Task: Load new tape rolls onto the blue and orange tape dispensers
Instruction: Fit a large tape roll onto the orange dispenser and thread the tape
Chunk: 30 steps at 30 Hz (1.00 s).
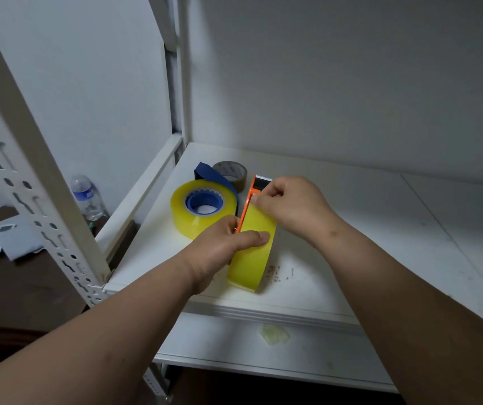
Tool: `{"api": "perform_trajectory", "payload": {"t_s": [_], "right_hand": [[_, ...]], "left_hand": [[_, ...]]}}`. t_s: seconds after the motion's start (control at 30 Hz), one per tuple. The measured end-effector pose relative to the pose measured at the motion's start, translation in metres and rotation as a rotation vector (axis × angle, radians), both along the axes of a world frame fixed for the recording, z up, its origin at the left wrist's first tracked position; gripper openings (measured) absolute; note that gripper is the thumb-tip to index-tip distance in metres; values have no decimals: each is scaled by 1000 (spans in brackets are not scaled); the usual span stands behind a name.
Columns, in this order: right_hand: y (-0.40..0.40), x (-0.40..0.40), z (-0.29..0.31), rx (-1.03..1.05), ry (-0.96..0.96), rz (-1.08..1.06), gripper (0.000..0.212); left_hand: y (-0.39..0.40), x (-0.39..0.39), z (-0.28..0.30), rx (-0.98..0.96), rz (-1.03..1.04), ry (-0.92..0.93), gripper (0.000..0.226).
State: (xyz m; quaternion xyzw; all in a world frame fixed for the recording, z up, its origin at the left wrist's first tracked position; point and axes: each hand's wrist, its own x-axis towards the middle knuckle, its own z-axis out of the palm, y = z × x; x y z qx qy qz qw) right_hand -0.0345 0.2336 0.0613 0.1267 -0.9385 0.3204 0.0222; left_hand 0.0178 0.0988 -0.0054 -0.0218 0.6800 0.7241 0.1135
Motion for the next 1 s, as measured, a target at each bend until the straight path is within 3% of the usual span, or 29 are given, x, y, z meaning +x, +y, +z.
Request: {"api": "perform_trajectory", "payload": {"t_s": [0.13,0.23,0.3,0.43,0.57,0.6,0.7,0.73,0.93,1.0], "right_hand": [[-3,-4,-2,109,80,55,20],[-4,-7,-8,180,208,42,28],[-3,-9,-11,167,273,23,28],[-3,-14,-12,145,357,21,21],[0,-18,-17,155,387,-18,22],[1,-20,-17,153,373,-24,21],[3,-24,-17,136,358,-27,21],[3,-25,-16,138,364,-24,22],[3,-33,-11,129,359,-35,20],[3,-35,-12,121,376,-55,19]], "left_hand": [[-4,-1,-2,-10,-35,52,36],[-5,0,-2,-18,7,82,20],[-3,0,-3,-13,70,102,43],[0,-3,-2,-21,186,90,60],[1,-5,2,-13,118,26,70],[0,-6,2,4,94,-12,72],[-3,-9,2,46,49,-77,41],[-3,-8,3,57,51,-87,40],[-2,-5,9,55,169,-60,83],[2,-6,10,32,209,-40,79]]}}
